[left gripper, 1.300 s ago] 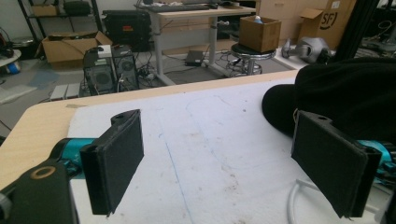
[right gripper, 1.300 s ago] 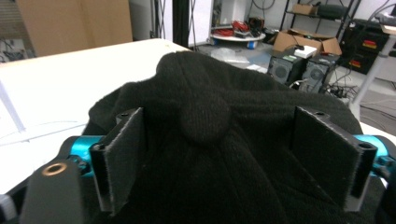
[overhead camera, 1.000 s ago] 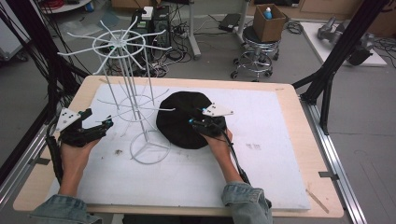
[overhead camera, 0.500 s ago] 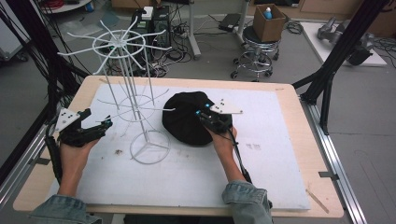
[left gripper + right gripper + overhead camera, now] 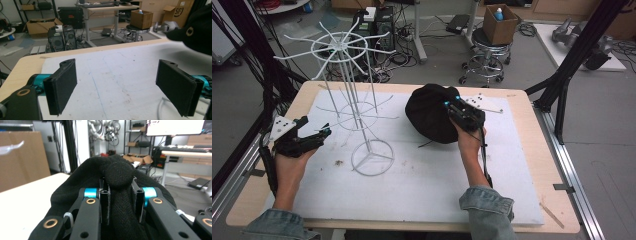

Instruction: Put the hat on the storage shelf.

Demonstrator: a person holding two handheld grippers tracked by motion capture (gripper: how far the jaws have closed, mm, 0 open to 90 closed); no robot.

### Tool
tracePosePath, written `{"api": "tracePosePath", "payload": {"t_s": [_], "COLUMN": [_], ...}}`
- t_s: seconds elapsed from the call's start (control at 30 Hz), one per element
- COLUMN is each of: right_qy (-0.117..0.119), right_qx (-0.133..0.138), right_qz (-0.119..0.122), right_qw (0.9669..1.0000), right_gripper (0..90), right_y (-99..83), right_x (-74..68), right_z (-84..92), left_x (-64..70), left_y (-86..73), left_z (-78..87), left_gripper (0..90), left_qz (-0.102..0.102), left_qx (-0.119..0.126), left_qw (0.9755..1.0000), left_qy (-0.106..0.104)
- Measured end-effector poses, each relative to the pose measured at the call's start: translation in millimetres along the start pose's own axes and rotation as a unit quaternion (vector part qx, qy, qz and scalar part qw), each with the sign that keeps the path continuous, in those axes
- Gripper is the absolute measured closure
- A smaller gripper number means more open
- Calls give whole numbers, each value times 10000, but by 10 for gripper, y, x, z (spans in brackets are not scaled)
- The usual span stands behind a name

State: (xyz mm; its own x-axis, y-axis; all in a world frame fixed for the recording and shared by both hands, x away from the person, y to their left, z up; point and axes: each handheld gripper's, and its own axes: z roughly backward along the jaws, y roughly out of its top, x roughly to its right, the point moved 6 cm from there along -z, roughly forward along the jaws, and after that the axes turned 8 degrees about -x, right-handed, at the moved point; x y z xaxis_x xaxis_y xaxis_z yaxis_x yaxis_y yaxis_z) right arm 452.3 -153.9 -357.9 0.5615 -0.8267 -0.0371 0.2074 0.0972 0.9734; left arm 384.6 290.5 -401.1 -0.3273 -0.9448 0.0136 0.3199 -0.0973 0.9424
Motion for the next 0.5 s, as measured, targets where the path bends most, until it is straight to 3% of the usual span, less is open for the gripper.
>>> {"api": "tracePosePath", "payload": {"t_s": [0.27,0.5], "right_qy": [-187,-195], "right_qx": [364,622], "right_qz": [-8,-102], "right_qw": [9992,9978], "right_gripper": [759,758], "right_y": [364,638], "right_x": [126,203], "right_z": [174,283], "left_x": [22,-1], "left_y": [9,8], "left_z": [12,18], "left_gripper": [174,174], "left_qz": [-76,-36], "left_qx": [26,32], "left_qw": [10000,10000], "left_qy": [-47,-19]}}
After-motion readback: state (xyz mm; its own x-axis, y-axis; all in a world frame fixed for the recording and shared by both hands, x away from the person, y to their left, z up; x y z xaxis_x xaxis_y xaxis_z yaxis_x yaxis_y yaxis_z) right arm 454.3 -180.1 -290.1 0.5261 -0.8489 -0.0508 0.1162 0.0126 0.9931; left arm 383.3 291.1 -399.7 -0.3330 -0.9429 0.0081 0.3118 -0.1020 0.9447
